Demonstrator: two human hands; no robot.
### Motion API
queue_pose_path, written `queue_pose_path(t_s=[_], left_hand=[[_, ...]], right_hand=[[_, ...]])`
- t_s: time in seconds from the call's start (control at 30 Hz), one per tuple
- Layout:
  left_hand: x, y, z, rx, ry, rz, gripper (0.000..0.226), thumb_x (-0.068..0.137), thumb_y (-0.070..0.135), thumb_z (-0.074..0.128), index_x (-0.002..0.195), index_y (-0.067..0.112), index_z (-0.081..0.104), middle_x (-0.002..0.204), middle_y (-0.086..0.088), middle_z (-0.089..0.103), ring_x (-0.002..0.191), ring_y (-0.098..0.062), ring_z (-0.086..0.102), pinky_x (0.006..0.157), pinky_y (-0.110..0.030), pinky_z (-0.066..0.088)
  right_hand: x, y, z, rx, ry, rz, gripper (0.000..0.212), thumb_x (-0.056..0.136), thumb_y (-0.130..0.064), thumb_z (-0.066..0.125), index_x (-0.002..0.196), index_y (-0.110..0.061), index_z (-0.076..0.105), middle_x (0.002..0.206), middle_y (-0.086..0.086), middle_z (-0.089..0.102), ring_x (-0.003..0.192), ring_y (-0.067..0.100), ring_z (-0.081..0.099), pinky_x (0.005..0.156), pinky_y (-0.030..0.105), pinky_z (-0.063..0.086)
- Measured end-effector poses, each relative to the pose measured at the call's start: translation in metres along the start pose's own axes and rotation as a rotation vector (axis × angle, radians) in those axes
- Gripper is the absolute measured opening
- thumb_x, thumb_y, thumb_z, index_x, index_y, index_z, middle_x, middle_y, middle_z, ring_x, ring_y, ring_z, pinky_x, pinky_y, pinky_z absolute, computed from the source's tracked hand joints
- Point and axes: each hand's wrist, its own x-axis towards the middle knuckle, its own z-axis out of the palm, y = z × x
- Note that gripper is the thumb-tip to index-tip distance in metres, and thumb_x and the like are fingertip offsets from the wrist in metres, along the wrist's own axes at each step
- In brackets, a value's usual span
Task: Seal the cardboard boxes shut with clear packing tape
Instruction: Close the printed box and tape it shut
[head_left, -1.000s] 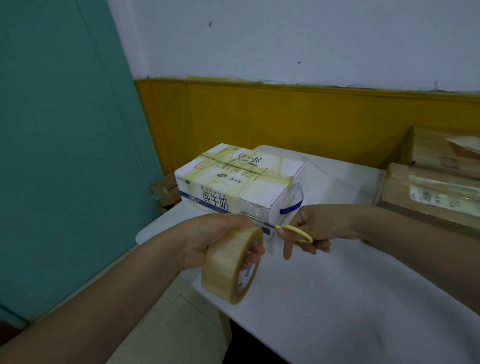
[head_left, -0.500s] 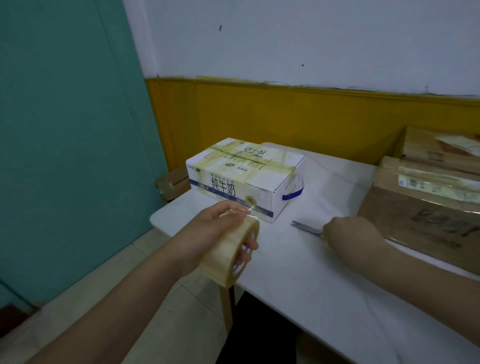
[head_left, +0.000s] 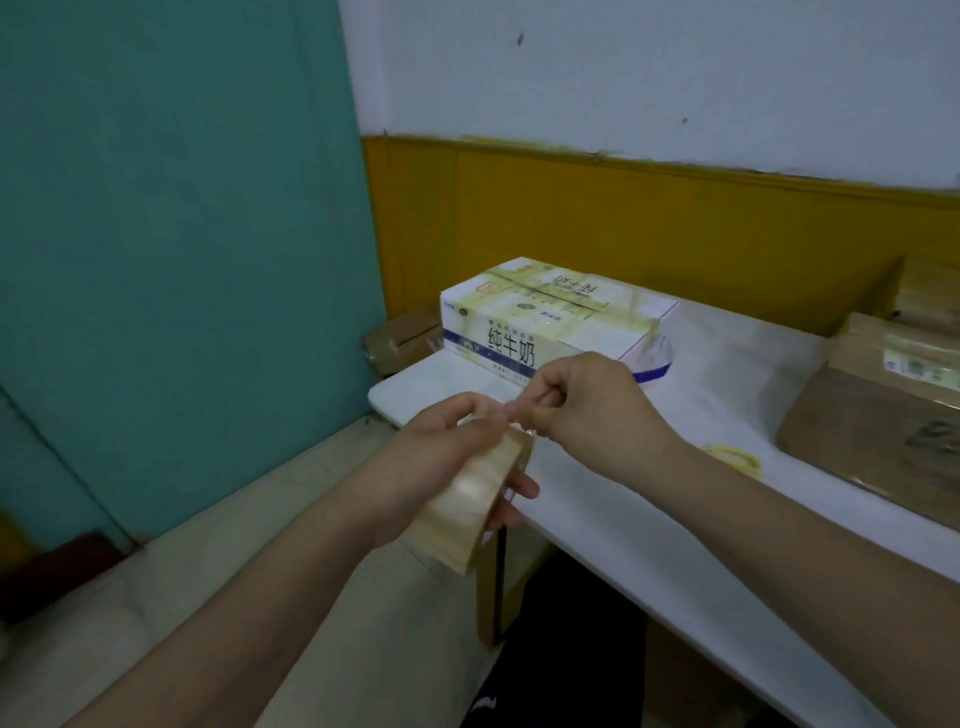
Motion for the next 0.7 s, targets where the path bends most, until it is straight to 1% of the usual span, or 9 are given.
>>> queue_pose_path(t_s=[0.1, 0.17, 0.23, 0.33, 0.37, 0.43, 0.57, 0.63, 0.7], left_hand=[[-0.003, -0.018, -0.018, 0.026, 0.036, -0.113, 0.047, 0.101, 0.033, 0.059, 0.143, 0.023, 0.04, 0.097, -0.008, 0.079, 0.074, -0.021, 0.075, 0.07, -0.029, 0.059], [0.003, -0.031, -0.028, 0.12, 0.073, -0.132, 0.08, 0.091, 0.049, 0.069, 0.157, 0.033, 0.025, 0.136, -0.002, 0.066, 0.112, -0.017, 0.069, 0.099, -0.032, 0.053], [0.014, -0.045, -0.029, 0.181, 0.051, -0.158, 0.096, 0.088, 0.059, 0.067, 0.161, 0.033, 0.01, 0.159, -0.003, 0.041, 0.128, -0.02, 0.059, 0.113, -0.039, 0.043], [0.027, -0.064, -0.023, 0.186, 0.047, -0.148, 0.084, 0.097, 0.055, 0.056, 0.161, 0.032, 0.007, 0.156, 0.007, 0.037, 0.124, -0.007, 0.059, 0.1, -0.018, 0.044], [0.032, -0.068, -0.02, 0.21, 0.057, -0.141, 0.083, 0.098, 0.054, 0.055, 0.161, 0.032, 0.005, 0.158, 0.007, 0.035, 0.127, -0.008, 0.055, 0.097, -0.016, 0.04], [0.044, -0.074, -0.013, 0.263, 0.091, -0.154, 0.085, 0.098, 0.054, 0.056, 0.16, 0.038, -0.001, 0.154, 0.005, 0.038, 0.128, -0.015, 0.049, 0.101, -0.022, 0.037], [0.059, -0.092, -0.012, 0.359, 0.128, -0.15, 0.09, 0.089, 0.07, 0.054, 0.156, 0.051, -0.004, 0.155, 0.004, 0.043, 0.133, -0.023, 0.051, 0.109, -0.031, 0.04], [0.062, -0.092, -0.011, 0.418, 0.173, -0.138, 0.078, 0.098, 0.061, 0.049, 0.157, 0.049, 0.001, 0.158, 0.004, 0.039, 0.135, -0.021, 0.048, 0.098, -0.026, 0.039], [0.068, -0.092, -0.006, 0.529, 0.215, -0.133, 0.073, 0.101, 0.057, 0.044, 0.159, 0.045, 0.001, 0.156, -0.002, 0.042, 0.13, -0.022, 0.051, 0.089, -0.025, 0.037]], right_hand=[[0.0, -0.002, 0.02, -0.09, -0.061, -0.021, 0.024, 0.086, -0.035, 0.074, 0.076, -0.013, 0.073, 0.069, -0.005, 0.069, 0.065, 0.003, 0.058, 0.07, 0.012, 0.04], [0.001, -0.002, 0.027, -0.137, -0.045, -0.036, 0.026, 0.087, -0.037, 0.073, 0.076, -0.013, 0.073, 0.072, -0.004, 0.07, 0.072, 0.006, 0.059, 0.081, 0.021, 0.041], [0.007, 0.005, 0.025, -0.125, 0.009, -0.006, 0.026, 0.087, -0.035, 0.074, 0.074, -0.013, 0.072, 0.072, -0.004, 0.069, 0.071, 0.007, 0.06, 0.073, 0.018, 0.045], [0.018, 0.031, 0.029, -0.175, 0.026, 0.029, 0.027, 0.088, -0.032, 0.074, 0.069, -0.015, 0.067, 0.068, -0.004, 0.063, 0.072, 0.005, 0.056, 0.069, 0.021, 0.044], [0.019, 0.041, 0.033, -0.191, 0.021, 0.026, 0.027, 0.088, -0.031, 0.074, 0.068, -0.015, 0.065, 0.068, -0.003, 0.063, 0.073, 0.003, 0.055, 0.07, 0.02, 0.042], [0.022, 0.056, 0.041, -0.238, 0.006, 0.016, 0.027, 0.089, -0.03, 0.073, 0.07, -0.013, 0.066, 0.07, 0.0, 0.064, 0.068, 0.008, 0.056, 0.069, 0.023, 0.044], [0.025, 0.074, 0.054, -0.34, -0.044, -0.015, 0.027, 0.093, -0.033, 0.066, 0.083, -0.008, 0.067, 0.081, 0.005, 0.066, 0.081, 0.021, 0.062, 0.072, 0.033, 0.049], [0.026, 0.073, 0.061, -0.433, -0.071, -0.039, 0.027, 0.095, -0.035, 0.062, 0.096, -0.008, 0.063, 0.09, 0.008, 0.066, 0.088, 0.026, 0.064, 0.072, 0.033, 0.048], [0.028, 0.07, 0.061, -0.518, -0.066, -0.003, 0.049, 0.093, -0.043, 0.063, 0.124, -0.008, 0.048, 0.101, 0.01, 0.065, 0.096, 0.03, 0.064, 0.069, 0.033, 0.044]])
